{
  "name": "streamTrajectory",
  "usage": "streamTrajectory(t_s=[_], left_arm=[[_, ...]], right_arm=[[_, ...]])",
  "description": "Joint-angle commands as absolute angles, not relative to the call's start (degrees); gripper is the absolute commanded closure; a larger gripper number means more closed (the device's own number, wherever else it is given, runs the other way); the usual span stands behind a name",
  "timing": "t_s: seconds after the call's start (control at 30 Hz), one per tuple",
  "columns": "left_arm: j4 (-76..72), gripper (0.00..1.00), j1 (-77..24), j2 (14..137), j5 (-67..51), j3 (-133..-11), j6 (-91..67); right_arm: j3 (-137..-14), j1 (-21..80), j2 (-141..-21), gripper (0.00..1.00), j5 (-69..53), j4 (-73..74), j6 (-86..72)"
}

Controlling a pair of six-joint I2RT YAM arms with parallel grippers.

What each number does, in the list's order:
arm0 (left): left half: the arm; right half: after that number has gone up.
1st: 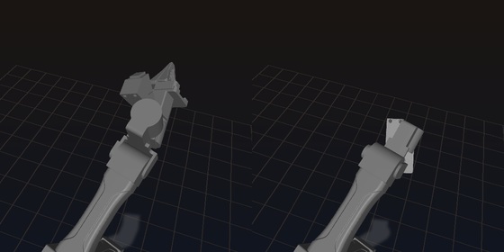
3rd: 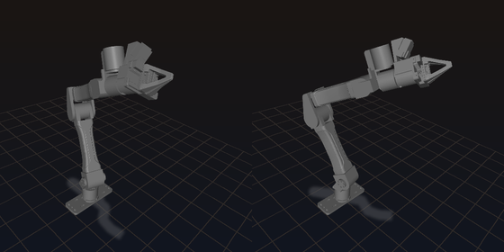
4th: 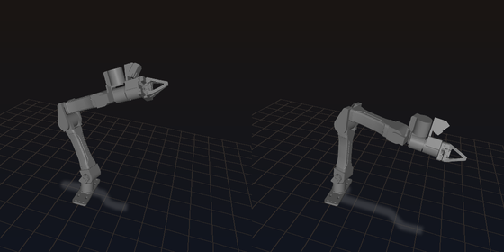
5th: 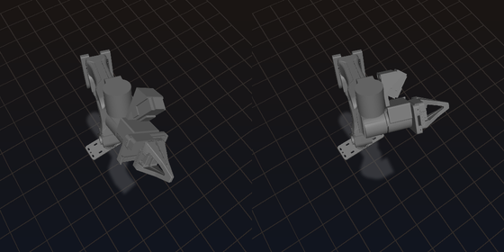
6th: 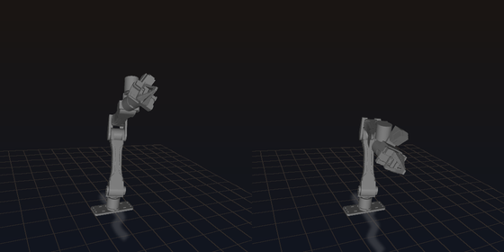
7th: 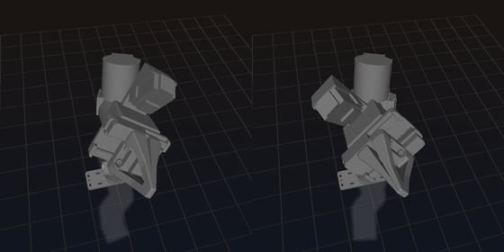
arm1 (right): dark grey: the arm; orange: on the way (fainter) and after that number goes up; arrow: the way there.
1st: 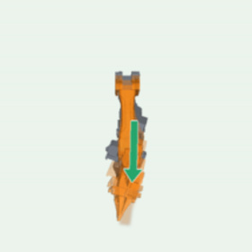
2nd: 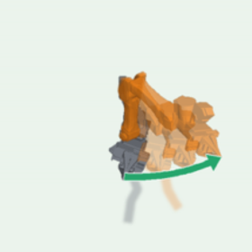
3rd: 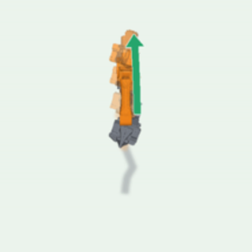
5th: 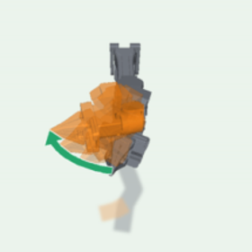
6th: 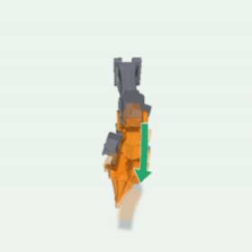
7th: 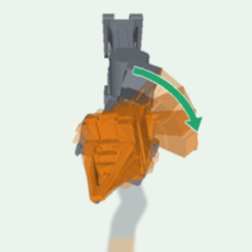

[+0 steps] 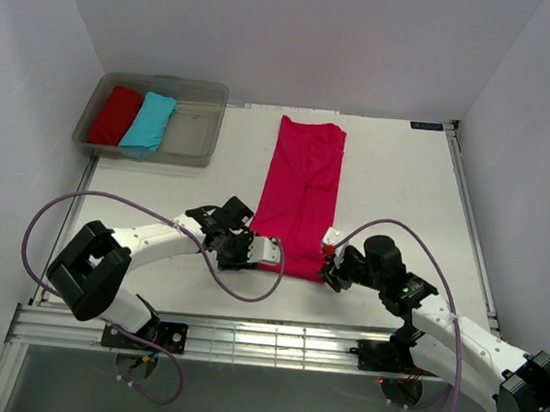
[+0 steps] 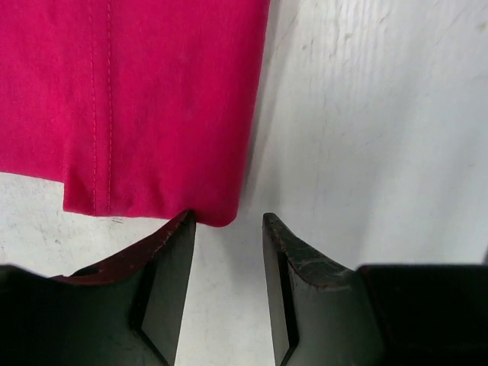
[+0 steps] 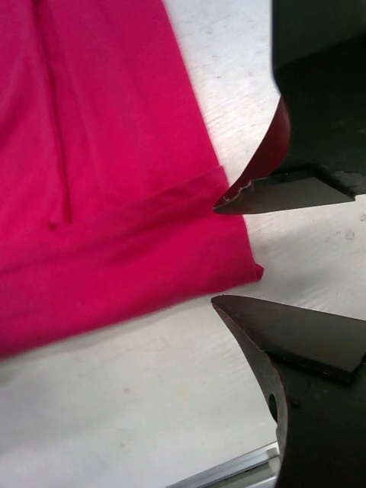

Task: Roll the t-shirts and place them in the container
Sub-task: Roll the T-shirt to the center of the board.

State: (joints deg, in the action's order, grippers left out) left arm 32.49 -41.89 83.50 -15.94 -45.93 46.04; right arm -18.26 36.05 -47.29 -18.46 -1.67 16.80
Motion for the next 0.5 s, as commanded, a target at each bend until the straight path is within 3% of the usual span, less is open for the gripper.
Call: streamTrajectory(t_s=[0.0, 0.23, 0.37, 0.47], left_arm=[[24.17, 0.48, -41.22, 80.16, -14.49, -44.13, 54.83], [20.4, 0.47, -42.63, 80.59, -14.33, -39.99, 55.9], [20.13, 0.5, -42.71, 80.16, -13.62, -38.94, 55.9], [19.51, 0.58, -42.63, 80.42, -13.97, -39.02, 53.97]], right_arm=[[-18.9, 42.96, -48.41, 0.47, -14.71, -2.93, 32.04], [-18.46, 48.16, -55.63, 0.46, -7.74, -3.86, 33.75], [-18.28, 48.16, -58.35, 0.46, -5.98, -5.01, 34.45], [-19.16, 48.16, -61.34, 0.47, -4.75, -4.66, 34.28]])
